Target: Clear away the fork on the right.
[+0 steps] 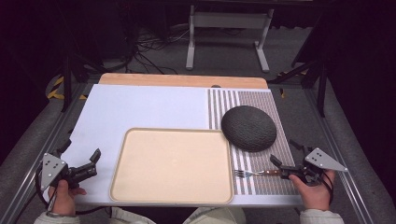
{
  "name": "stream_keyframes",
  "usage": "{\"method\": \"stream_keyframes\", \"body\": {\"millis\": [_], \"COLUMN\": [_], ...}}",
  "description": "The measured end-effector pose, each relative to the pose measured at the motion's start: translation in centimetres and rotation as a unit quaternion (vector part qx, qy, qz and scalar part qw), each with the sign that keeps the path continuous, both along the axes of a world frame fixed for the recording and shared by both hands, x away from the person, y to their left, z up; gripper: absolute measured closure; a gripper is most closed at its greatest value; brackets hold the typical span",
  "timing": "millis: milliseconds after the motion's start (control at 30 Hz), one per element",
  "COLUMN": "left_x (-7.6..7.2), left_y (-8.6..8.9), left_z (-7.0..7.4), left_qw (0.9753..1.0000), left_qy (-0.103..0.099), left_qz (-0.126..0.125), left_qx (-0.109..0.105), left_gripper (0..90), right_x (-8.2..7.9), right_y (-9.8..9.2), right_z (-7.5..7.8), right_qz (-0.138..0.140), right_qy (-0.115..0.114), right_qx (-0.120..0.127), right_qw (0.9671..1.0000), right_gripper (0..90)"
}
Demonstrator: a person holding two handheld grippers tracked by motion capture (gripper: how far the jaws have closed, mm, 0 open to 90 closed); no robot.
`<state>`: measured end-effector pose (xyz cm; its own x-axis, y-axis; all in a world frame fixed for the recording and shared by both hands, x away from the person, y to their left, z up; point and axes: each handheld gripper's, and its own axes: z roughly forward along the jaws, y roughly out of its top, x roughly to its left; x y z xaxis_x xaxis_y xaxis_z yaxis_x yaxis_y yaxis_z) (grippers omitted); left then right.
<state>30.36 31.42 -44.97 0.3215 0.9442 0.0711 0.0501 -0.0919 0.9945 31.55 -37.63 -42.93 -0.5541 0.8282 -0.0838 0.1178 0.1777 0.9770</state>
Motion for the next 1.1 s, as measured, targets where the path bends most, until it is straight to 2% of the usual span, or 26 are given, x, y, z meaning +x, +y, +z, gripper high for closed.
{"method": "stream_keyframes", "body": {"millis": [433,567,667,767,1100], "left_x": [0.1,0.2,0.2,0.2,0.1], "left_y": [0.0,-0.1,-0.1,-0.2,-0.1], "left_z": [0.0,-0.2,-0.2,-0.2,-0.2], "left_qw": [1.0000,1.0000,1.0000,1.0000,1.0000], "left_qy": [0.003,0.007,0.010,0.010,0.010], "left_qz": [-0.001,-0.001,0.000,0.002,-0.001], "left_qx": [-0.003,0.000,-0.001,0.001,0.001], "left_gripper": [0.2,0.2,0.2,0.2,0.4], "right_x": [0.0,0.2,0.5,1.0,1.8], "right_y": [-0.1,-0.1,0.0,0.3,0.8], "right_z": [-0.1,0.3,0.6,1.4,3.5], "right_qz": [0.001,0.002,0.006,0.013,0.042], "right_qy": [0.002,-0.002,-0.004,-0.007,0.019], "right_qx": [0.006,0.018,0.018,0.022,-0.025], "right_qw": [1.0000,0.9998,0.9998,0.9997,0.9986], "right_gripper": [3.6,3.3,3.3,3.3,3.2]}}
